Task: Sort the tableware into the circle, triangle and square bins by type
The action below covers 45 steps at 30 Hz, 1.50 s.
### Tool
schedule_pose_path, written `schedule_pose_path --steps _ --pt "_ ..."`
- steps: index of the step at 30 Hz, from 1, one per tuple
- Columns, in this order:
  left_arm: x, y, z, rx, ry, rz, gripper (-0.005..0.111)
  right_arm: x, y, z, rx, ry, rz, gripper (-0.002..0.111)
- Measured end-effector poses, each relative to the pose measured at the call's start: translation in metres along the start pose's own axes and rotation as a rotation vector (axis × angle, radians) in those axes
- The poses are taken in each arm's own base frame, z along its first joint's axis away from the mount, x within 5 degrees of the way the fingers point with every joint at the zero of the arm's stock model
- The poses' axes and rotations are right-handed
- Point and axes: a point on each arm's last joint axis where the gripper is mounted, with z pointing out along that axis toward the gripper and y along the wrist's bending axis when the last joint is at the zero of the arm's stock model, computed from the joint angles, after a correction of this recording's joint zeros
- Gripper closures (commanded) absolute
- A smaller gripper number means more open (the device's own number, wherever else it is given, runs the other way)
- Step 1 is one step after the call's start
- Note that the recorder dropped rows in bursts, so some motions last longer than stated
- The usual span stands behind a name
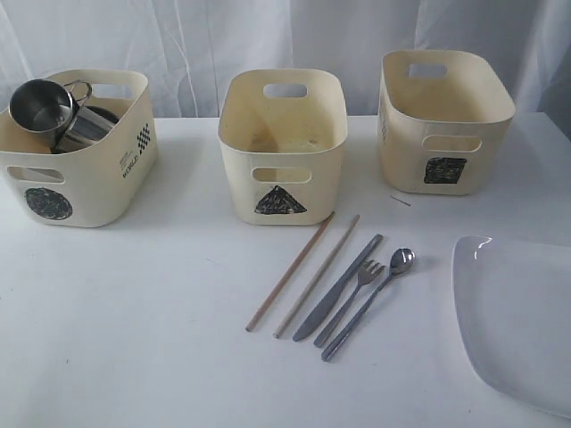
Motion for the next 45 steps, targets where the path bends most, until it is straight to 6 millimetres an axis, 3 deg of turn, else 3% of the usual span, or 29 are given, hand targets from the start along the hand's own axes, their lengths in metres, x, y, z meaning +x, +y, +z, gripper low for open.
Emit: schedule_pose_path --steps 9,35,39,45 --pt "0.012 -0.002 -0.006 0.022 0.007 -0.042 0.107 0.0 0.0 0.0 0.0 0.0 0.0 0.108" --pt "0.013 -0.003 -0.006 0.026 0.021 -0.077 0.107 0.0 0.0 0.0 0.0 0.0 0.003 0.108" --pt "0.013 -0.003 -0.006 0.026 0.021 -0.077 0.107 -0.019 0.0 -0.002 -0.033 -0.185 0.302 0.108" --pt "0.013 -0.003 -0.006 0.026 0.021 -0.077 0.107 -0.054 -0.003 -0.011 -0.065 -0.32 0.442 0.108"
